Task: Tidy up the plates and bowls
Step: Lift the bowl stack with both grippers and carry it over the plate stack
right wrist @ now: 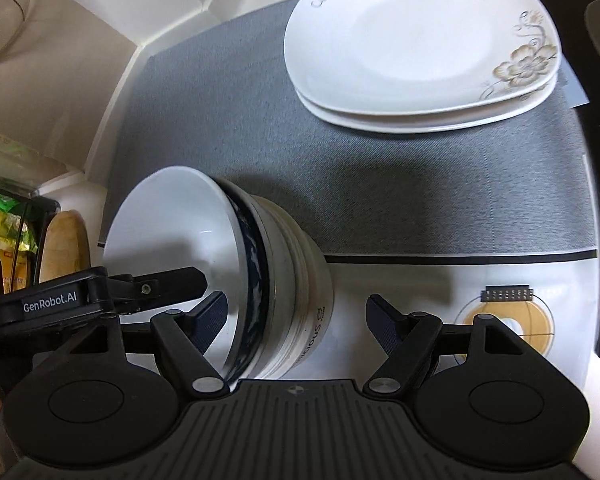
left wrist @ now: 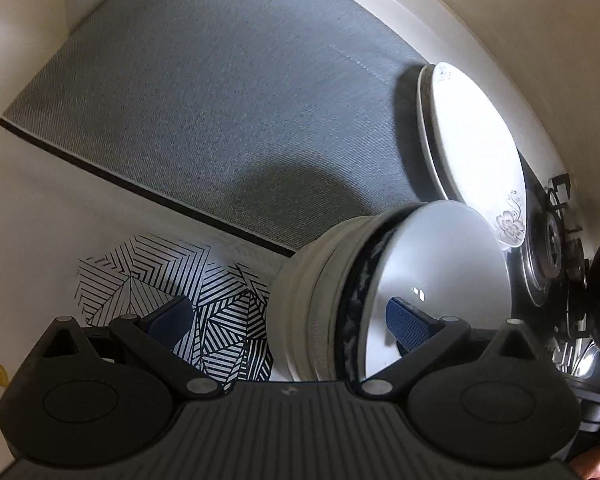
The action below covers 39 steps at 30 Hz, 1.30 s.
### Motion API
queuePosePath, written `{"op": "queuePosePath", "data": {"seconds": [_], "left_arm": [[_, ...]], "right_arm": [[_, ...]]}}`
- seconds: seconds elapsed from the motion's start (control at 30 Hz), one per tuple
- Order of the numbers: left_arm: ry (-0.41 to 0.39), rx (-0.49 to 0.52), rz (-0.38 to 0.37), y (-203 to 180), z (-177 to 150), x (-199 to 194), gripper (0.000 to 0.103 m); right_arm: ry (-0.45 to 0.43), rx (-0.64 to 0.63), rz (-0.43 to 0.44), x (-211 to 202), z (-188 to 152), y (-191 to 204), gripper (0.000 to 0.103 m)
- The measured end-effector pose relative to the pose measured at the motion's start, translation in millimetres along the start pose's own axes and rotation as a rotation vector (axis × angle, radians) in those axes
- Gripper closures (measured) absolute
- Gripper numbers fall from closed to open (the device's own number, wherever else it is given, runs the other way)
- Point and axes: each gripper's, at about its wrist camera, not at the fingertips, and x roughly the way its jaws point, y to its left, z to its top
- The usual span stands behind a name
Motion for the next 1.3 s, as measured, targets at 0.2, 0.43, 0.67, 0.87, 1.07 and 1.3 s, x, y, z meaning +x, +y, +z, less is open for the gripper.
{"op": "queuePosePath", "data": {"seconds": [0.2,0.43,0.67,0.87,1.07,1.3], "left_arm": [[-0.002,-0.008,-0.018,3.5,2.2,2.8,0.001],[0.02,0.021,-0.104,-1.4,12.8,12.1,0.001],[0.042,0.031,-0.175,1.1,17.9,15.3,0.019],[0.018,-0.016,-0.203,13.8,14.4,12.6,0.031],[0.005,-0.002,-0.197,11.5,8.2,9.1,0.032],[0.005,-0.022,-0.222,10.2,4.9,5.8,0.033]], "right_arm": [[0.025,-0.004,0.016,8.6,4.6,1.8,0.025],[0.046,0.002,0.078,17.5,8.6,-1.9,0.013],[-0.02,-0.037,0.088,15.8,2.2,-1.1,0.024],[-0.036,-0.016,0.115,12.0,-1.2,-11.0,0.03],[-0.015,0.075,0.181,9.0,-0.2,-29.6,0.039],[-0.037,0.086,0.169,-0.7,2.0,-30.9,0.04]]}}
